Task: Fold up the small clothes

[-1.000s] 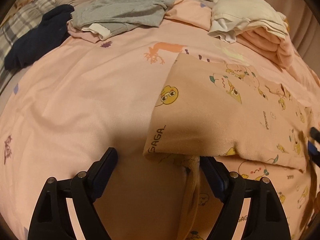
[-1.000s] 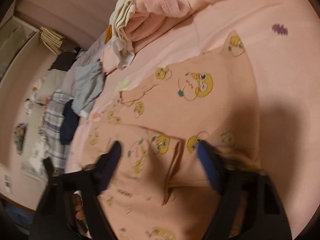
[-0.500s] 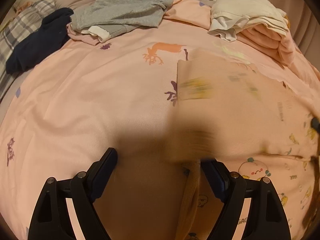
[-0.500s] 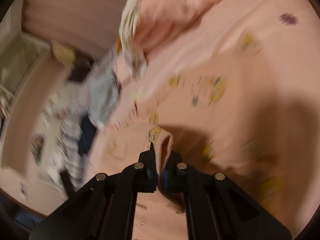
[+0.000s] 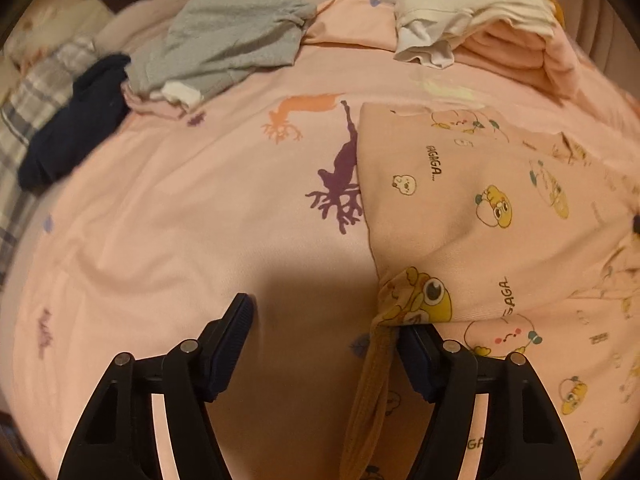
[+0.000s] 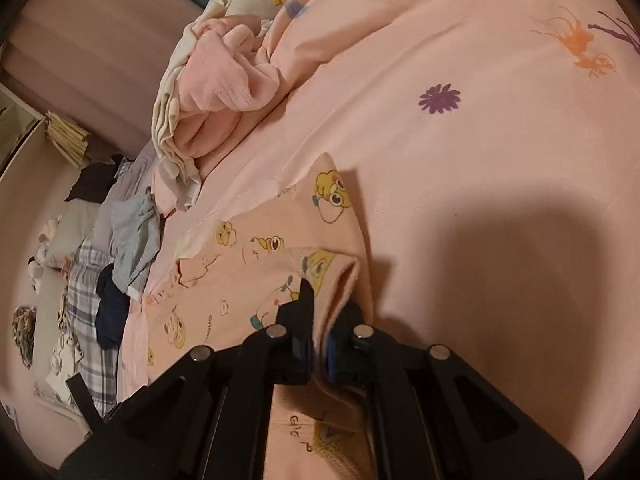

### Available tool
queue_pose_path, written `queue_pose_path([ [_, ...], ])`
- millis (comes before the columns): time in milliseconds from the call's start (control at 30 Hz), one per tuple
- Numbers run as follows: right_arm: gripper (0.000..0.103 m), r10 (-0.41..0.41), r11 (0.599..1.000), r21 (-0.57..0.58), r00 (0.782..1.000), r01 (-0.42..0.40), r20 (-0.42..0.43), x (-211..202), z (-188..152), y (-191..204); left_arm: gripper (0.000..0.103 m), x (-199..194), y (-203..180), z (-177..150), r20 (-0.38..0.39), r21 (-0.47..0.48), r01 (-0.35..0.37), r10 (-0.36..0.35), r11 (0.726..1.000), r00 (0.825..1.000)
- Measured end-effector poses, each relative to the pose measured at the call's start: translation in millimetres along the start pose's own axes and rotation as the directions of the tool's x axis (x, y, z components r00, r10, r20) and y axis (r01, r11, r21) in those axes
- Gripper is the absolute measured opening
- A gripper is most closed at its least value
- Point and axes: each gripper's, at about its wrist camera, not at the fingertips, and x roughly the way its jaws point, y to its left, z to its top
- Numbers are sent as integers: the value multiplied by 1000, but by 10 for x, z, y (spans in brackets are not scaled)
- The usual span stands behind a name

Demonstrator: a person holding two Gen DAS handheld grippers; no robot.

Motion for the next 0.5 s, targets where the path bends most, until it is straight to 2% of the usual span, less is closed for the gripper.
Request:
queue_pose_path([
  [100, 25, -54, 999, -5, 998, 54, 13, -176, 71, 14, 73, -46, 171, -12, -36, -73, 63, -66, 995, 997],
  [167, 56, -124, 992, -7, 989, 125, 86, -313, 74, 63, 73, -142, 251, -48, -38, -91, 76, -80, 993, 996],
  [200, 61, -163, 986, 3, 977, 164, 139, -435, 77, 50, 73, -206, 269, -70, -30, -80, 66, -69, 995, 997],
  [267, 63, -169, 986, 20, 965, 168, 200, -611, 97, 42, 73, -303, 277, -94, -26, -55, 22, -23, 998, 999],
  [333, 63, -123, 992, 26, 971, 120, 203, -692, 112, 28, 71, -396, 308, -99, -31, -73, 44, -46, 996, 998],
  [400, 63, -78, 997, 24, 977, 75, 197, -743, 105, 43, 70, -531, 357, -69, -9, -118, 35, -36, 992, 999],
  [433, 61, -73, 997, 17, 978, 71, 194, -743, 97, 72, 70, -637, 379, -38, 25, -140, 36, -32, 990, 999],
  [500, 51, -59, 998, -25, 983, 64, 172, -708, 73, 181, 70, -795, 397, 33, 93, -166, 32, -17, 986, 996],
])
